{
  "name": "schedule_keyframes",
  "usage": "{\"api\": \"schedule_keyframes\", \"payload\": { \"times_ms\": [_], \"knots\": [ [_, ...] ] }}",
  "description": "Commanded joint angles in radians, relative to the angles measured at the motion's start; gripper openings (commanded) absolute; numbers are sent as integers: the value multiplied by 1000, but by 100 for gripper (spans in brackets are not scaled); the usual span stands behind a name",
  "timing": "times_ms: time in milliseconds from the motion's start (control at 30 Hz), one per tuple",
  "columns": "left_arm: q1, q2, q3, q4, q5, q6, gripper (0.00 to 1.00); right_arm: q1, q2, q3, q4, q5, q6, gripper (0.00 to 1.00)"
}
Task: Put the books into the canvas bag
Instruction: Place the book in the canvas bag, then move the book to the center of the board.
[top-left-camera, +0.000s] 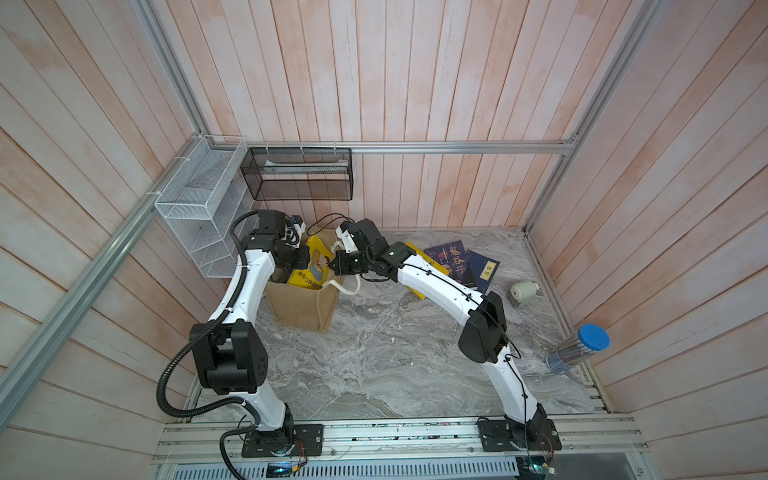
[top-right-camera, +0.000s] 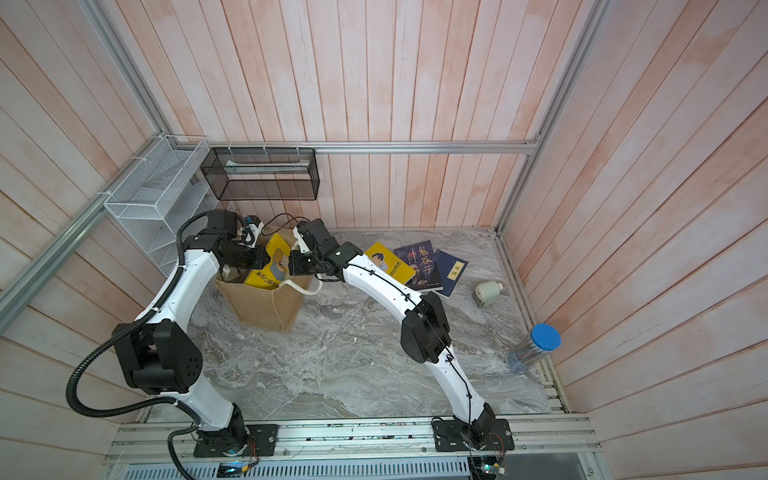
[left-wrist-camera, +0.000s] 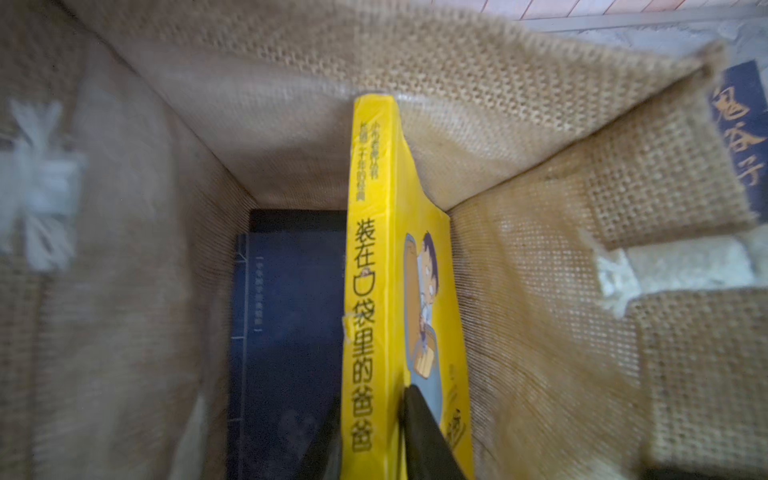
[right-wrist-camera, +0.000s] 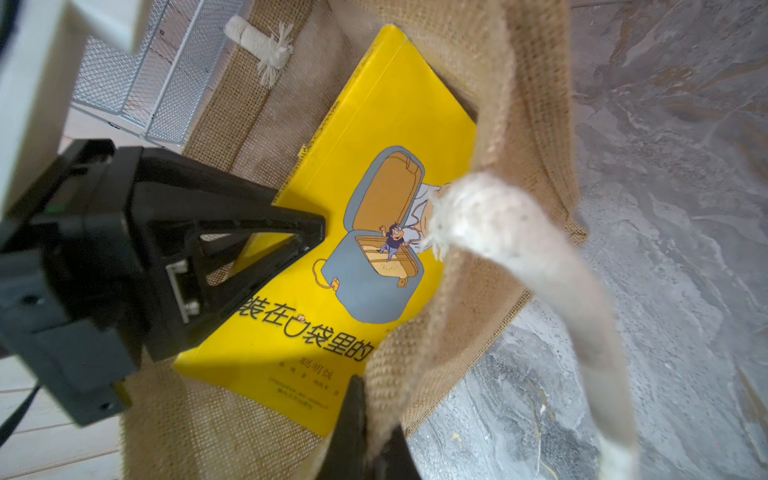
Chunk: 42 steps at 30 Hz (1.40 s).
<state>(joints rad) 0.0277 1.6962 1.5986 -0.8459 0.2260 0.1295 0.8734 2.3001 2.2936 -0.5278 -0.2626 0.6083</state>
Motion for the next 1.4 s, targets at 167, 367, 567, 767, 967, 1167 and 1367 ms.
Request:
{"api": "schedule_keyframes", "payload": {
  "times_ms": [167,367,567,767,967,1167,1367],
  "knots": [
    [0,-105,0,70,-92,-3,40,-11,-22,60,33,8,-23,6],
    [0,-163,7,79,-98,-11,42,-10,-37,61,29,16,-25,9],
    [-1,-210,9,69,-35,-49,43,-10,-71,61,11,42,-46,18],
    [-29,-265,-16,100,69,-146,43,-29,-123,56,-44,94,-105,29],
    [-163,-315,-79,185,83,-269,43,-97,-241,-108,-54,128,-155,37],
    [-369,-313,-164,309,31,-375,43,-234,-463,-520,99,116,-148,43],
    [-540,-230,-258,442,-37,-476,43,-424,-596,-842,258,32,-145,54]
  ]
}}
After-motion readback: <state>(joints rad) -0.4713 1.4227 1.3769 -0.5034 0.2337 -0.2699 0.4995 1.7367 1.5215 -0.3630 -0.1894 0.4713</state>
